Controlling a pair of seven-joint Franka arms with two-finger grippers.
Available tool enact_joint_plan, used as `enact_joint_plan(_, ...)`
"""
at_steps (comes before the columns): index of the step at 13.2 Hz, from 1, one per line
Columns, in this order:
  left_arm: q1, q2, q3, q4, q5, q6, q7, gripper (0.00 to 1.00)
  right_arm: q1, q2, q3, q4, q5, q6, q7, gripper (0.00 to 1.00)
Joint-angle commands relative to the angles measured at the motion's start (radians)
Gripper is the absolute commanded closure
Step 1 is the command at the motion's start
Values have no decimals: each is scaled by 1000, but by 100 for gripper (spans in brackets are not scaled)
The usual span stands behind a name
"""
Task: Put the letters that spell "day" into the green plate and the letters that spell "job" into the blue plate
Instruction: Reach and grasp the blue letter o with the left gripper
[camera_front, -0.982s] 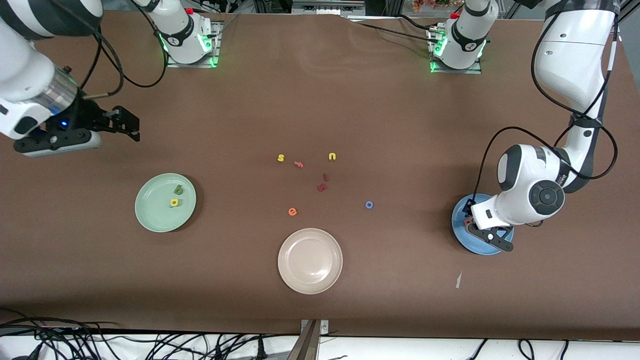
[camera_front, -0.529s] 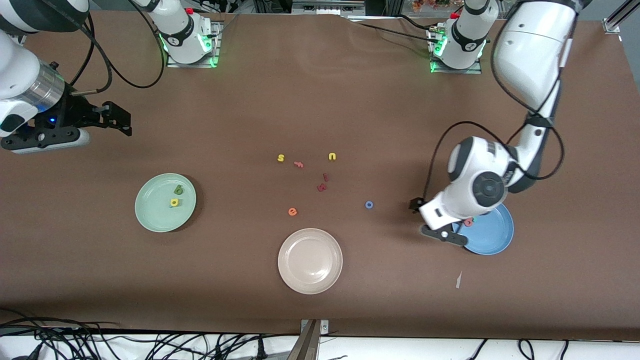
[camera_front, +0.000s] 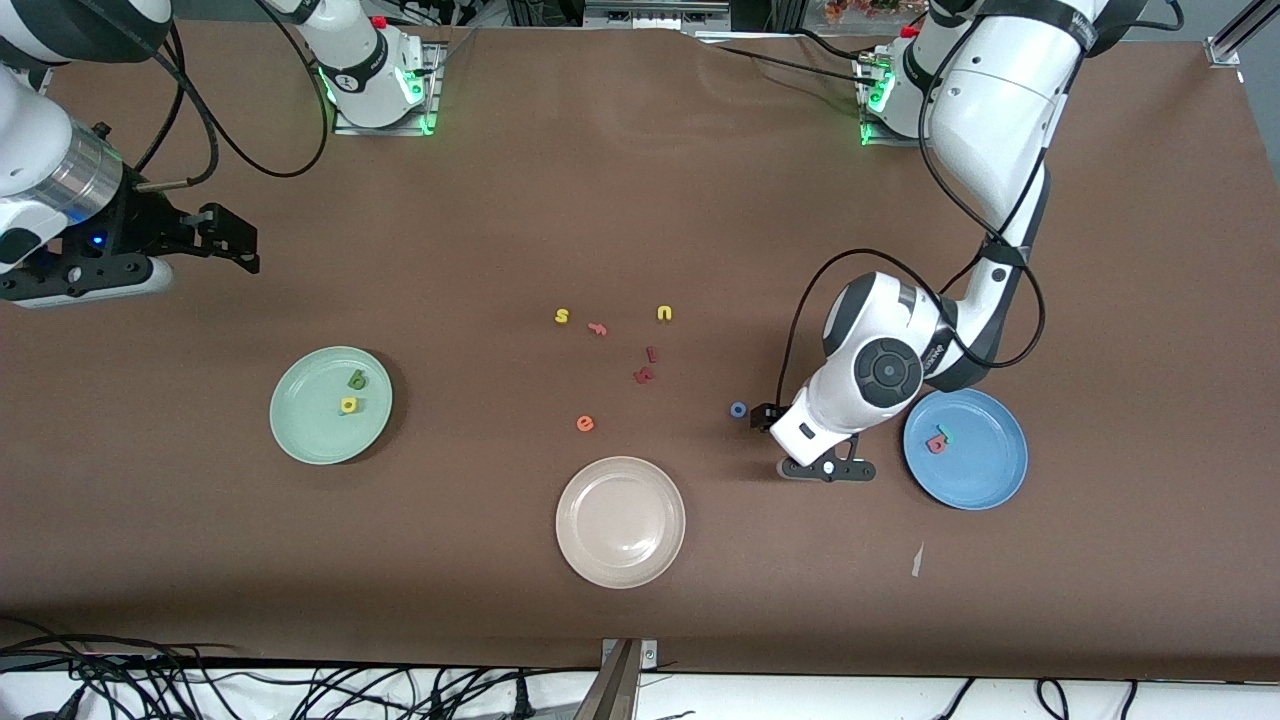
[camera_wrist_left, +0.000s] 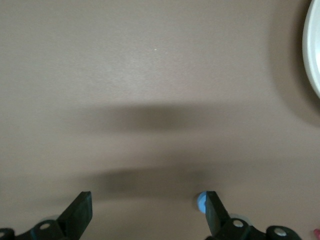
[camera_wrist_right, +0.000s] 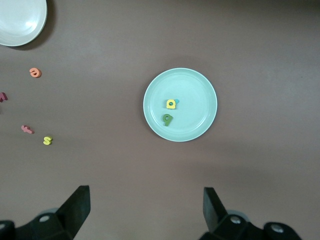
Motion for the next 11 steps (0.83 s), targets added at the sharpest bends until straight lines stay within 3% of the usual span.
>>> enact_joint_plan(1,-55,57,9,54,-23,-6,-80,0,1,15,-3,33,6,-20,11,0)
enact_joint_plan(7,-82,81,10,39,-20,31,-126,0,-1,21,-10,30,3,-22,14,0)
enact_joint_plan(11,-96,93,9,30,-21,53,-135,6,-1,23,-10,23,3,-20,14,0)
